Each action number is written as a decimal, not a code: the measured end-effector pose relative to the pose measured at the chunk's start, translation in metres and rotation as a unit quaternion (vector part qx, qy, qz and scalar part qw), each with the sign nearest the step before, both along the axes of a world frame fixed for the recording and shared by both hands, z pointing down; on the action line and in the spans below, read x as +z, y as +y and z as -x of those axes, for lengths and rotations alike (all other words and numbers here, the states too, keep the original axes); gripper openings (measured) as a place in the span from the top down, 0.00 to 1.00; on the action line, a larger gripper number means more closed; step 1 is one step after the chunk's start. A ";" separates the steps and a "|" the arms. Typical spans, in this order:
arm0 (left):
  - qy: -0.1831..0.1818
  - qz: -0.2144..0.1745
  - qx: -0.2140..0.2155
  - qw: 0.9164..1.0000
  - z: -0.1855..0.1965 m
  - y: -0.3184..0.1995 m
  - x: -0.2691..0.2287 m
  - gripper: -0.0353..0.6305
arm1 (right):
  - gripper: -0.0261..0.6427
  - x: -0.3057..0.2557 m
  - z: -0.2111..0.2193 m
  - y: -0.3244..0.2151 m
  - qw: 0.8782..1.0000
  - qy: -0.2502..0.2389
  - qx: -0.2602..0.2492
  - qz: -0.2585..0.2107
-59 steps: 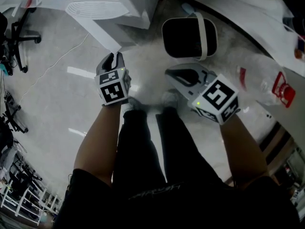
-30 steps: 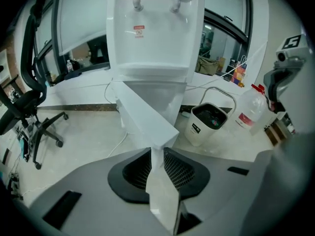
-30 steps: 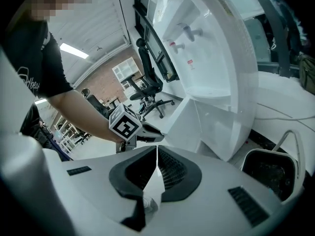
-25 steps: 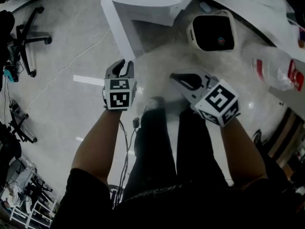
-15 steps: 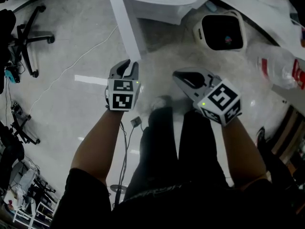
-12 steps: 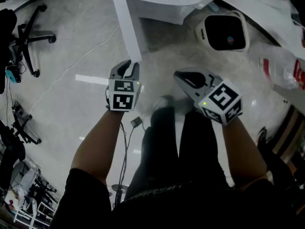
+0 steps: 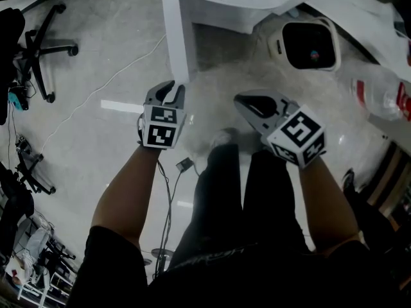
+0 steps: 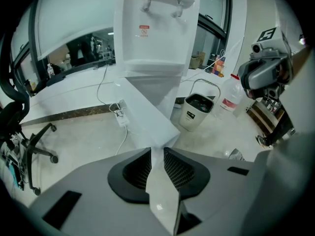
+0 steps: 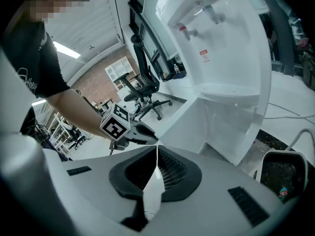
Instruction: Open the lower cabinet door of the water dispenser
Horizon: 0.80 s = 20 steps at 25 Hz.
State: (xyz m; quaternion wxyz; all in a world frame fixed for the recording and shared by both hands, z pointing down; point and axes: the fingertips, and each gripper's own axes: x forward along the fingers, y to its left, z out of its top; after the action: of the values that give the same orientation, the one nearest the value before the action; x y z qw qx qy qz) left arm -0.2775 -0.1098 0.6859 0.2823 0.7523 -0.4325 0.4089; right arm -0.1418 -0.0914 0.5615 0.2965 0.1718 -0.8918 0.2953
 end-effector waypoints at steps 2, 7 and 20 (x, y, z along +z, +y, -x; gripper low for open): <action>0.005 0.006 0.002 1.000 0.005 0.001 0.000 0.83 | 0.94 -0.001 0.003 0.001 1.000 0.000 0.000 0.000; 0.004 0.011 0.021 1.000 0.013 0.001 0.000 0.83 | 0.94 -0.002 0.007 0.002 1.000 0.001 0.000 0.000; -0.014 0.028 0.046 0.998 0.050 -0.001 0.002 0.83 | 0.94 -0.004 0.022 0.000 1.000 0.004 0.001 0.004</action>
State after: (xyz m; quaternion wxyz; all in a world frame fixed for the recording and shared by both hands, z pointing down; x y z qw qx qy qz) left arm -0.3270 -0.1111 0.6880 0.2782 0.7577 -0.3894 0.4436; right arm -0.1637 -0.0914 0.5579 0.3001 0.1725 -0.8894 0.2987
